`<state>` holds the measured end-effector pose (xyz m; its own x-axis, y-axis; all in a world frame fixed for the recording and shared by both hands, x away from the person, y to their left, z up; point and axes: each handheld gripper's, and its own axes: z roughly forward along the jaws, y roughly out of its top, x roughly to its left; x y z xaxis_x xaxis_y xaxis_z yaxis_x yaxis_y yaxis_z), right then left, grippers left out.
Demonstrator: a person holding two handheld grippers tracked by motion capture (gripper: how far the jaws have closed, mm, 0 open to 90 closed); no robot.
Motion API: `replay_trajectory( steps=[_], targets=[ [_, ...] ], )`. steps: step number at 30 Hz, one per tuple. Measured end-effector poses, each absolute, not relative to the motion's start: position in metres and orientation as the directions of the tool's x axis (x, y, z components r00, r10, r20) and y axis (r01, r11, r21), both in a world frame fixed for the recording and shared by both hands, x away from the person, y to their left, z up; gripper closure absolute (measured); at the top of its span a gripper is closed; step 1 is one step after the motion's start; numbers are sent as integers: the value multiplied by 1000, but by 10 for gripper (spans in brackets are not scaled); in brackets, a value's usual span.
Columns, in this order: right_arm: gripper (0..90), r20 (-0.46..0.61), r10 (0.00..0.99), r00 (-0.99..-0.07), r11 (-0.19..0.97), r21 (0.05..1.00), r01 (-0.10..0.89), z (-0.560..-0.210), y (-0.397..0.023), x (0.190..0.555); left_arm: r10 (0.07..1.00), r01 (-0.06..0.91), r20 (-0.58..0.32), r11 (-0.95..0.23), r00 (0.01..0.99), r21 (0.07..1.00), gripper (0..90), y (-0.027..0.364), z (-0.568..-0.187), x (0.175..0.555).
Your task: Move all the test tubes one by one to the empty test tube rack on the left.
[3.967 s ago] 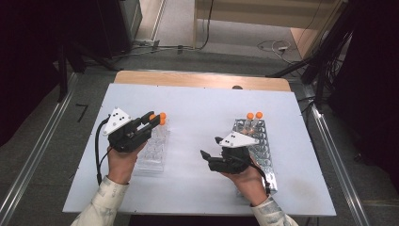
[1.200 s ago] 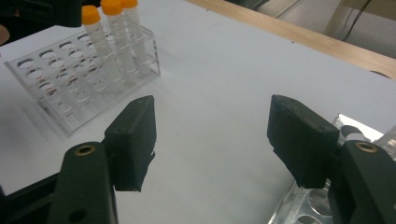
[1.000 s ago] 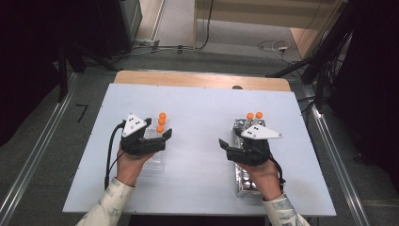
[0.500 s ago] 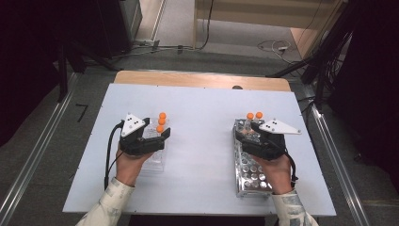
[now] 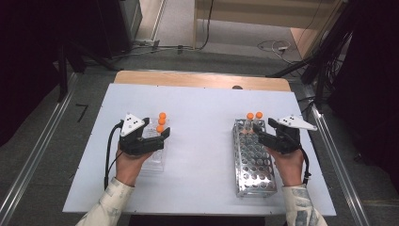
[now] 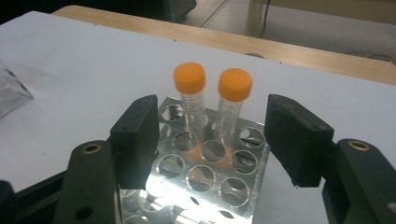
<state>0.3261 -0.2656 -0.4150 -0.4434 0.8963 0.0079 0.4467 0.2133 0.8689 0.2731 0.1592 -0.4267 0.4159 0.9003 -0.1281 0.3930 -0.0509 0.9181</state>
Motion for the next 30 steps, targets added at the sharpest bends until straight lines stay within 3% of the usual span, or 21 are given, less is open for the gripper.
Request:
replay_trajectory(
  steps=[11,18,30],
  targets=[
    [448,11,883,-470,232,860,455,-439,-274,356,902,392,-125,-52,414,918,166,160,-427,273],
    [553,-10,884,-468,253,852,459,-445,-270,364,902,397,-123,-56,413,916,166,160,-427,274],
    [635,-35,872,-488,286,845,451,-448,-266,368,896,400,-129,-58,424,915,167,156,-427,273]
  ],
)
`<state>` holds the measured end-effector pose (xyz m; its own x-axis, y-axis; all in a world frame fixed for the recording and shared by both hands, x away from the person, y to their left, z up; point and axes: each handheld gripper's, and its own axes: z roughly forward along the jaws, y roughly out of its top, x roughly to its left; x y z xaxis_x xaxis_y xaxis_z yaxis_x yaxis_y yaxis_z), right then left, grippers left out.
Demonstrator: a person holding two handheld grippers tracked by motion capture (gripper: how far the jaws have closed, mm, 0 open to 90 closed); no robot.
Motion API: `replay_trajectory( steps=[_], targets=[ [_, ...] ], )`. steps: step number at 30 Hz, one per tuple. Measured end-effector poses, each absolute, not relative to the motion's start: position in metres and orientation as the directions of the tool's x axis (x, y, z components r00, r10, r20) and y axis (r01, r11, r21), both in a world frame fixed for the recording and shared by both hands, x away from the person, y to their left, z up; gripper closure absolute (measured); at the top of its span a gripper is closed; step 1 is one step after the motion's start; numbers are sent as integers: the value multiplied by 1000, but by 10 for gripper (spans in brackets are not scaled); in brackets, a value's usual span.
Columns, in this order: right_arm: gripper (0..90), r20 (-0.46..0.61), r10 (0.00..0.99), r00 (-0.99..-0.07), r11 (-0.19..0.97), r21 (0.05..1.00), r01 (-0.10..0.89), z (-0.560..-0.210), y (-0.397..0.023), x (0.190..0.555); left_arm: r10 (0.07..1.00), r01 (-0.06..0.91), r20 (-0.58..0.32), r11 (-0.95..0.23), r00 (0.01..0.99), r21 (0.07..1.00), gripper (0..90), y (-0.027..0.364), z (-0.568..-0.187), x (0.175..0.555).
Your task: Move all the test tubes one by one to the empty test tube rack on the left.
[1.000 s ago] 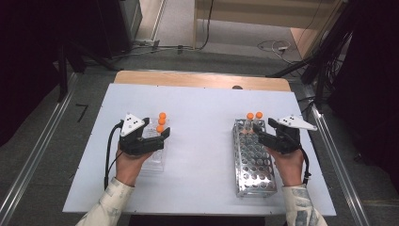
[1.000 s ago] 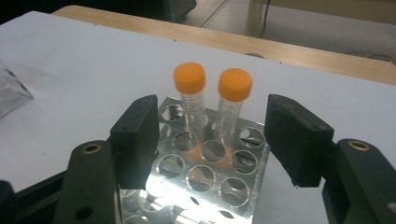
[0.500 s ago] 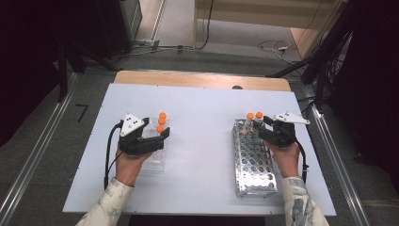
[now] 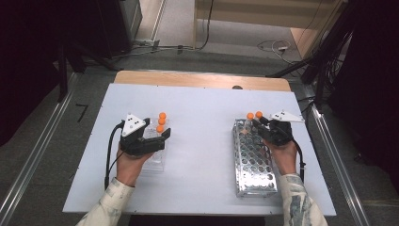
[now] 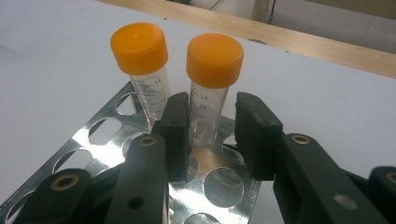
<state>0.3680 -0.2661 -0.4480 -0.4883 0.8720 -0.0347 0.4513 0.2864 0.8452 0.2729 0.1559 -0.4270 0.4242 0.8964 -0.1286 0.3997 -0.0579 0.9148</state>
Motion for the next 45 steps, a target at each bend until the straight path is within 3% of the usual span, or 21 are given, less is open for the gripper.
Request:
replay_trajectory(
  steps=[7,12,21,45],
  targets=[
    [633,-37,869,-494,296,838,458,-450,-266,370,896,400,-124,-64,426,914,168,155,-427,273],
    [705,-63,858,-510,324,837,442,-450,-263,369,896,403,-122,-68,428,913,168,154,-427,273],
    [720,-50,859,-510,308,846,436,-447,-265,368,896,404,-123,-67,427,912,168,154,-427,273],
    [726,-53,881,-470,215,931,297,-395,-274,338,893,392,-118,-69,434,917,162,153,-426,271]
  ],
)
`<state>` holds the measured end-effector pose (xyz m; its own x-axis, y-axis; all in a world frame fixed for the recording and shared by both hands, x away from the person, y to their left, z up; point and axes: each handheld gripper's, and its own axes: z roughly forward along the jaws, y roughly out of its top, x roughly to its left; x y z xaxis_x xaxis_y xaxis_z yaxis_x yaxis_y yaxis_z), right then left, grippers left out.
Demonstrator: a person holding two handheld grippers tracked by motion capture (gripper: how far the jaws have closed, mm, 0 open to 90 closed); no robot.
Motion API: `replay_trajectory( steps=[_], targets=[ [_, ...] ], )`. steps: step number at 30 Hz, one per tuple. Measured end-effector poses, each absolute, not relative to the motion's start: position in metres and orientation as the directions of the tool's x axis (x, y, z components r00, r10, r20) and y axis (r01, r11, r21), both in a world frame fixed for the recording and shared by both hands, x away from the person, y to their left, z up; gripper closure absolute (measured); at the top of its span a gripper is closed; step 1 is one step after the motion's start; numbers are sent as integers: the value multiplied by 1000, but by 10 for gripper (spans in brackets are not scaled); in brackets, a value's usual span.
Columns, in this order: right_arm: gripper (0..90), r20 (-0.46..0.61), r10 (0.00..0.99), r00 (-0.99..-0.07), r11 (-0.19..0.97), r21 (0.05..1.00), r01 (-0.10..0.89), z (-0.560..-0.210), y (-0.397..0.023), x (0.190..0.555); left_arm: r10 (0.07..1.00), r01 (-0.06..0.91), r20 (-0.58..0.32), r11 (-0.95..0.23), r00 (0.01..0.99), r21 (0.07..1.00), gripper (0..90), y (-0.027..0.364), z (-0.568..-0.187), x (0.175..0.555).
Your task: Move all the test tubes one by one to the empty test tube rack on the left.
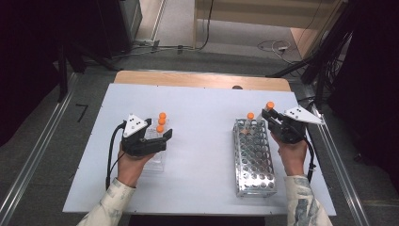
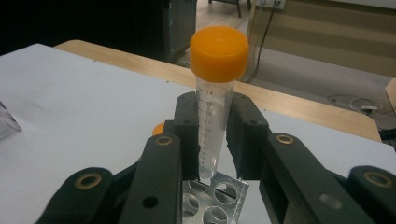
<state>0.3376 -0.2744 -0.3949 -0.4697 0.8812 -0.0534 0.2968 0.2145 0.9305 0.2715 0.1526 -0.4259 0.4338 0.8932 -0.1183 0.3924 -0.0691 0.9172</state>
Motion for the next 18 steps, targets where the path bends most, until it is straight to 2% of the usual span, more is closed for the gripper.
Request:
replay_trajectory(
  steps=[13,18],
  targets=[
    [726,-14,871,-491,207,917,341,-392,-278,315,889,391,-116,-75,442,917,154,152,-424,271],
    [726,-19,862,-506,213,920,329,-389,-277,305,889,389,-118,-71,442,919,154,153,-423,270]
  ],
)
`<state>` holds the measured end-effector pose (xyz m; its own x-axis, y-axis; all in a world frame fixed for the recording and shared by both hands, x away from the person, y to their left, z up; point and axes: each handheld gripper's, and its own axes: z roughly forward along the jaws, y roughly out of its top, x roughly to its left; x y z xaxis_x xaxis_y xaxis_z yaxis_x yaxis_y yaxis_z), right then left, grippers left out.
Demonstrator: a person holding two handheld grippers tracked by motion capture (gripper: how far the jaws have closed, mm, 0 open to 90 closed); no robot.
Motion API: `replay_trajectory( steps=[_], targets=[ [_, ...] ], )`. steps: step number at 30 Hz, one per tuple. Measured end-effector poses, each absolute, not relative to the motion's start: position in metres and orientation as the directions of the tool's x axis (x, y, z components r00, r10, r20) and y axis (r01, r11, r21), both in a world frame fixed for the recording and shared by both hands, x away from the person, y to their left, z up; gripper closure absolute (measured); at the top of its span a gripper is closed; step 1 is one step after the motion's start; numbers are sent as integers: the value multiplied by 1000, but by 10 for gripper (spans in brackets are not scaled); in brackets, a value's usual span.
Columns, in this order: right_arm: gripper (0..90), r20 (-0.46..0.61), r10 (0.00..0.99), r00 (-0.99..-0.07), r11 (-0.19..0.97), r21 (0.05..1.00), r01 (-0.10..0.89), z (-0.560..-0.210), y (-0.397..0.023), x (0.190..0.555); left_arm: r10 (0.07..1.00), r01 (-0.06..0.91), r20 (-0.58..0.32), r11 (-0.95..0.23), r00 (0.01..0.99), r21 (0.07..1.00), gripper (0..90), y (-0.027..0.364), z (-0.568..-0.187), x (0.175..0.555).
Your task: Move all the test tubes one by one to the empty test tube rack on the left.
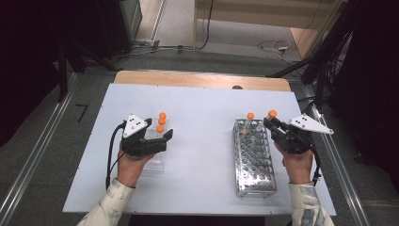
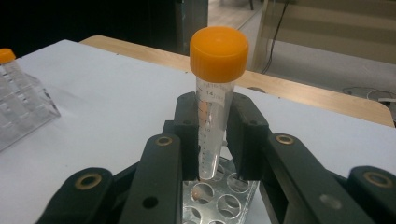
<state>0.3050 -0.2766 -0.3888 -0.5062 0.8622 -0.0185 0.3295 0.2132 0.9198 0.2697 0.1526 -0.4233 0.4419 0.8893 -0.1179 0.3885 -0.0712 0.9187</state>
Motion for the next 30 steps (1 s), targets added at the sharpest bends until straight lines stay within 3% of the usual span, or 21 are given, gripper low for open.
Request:
replay_trajectory(
  steps=[17,30],
  targets=[
    [726,-33,790,-612,279,909,311,-388,-236,281,877,365,-108,-81,469,928,156,146,-417,264],
    [726,-39,667,-744,396,865,309,-411,-175,267,835,341,-102,-106,541,934,156,129,-410,252]
  ],
)
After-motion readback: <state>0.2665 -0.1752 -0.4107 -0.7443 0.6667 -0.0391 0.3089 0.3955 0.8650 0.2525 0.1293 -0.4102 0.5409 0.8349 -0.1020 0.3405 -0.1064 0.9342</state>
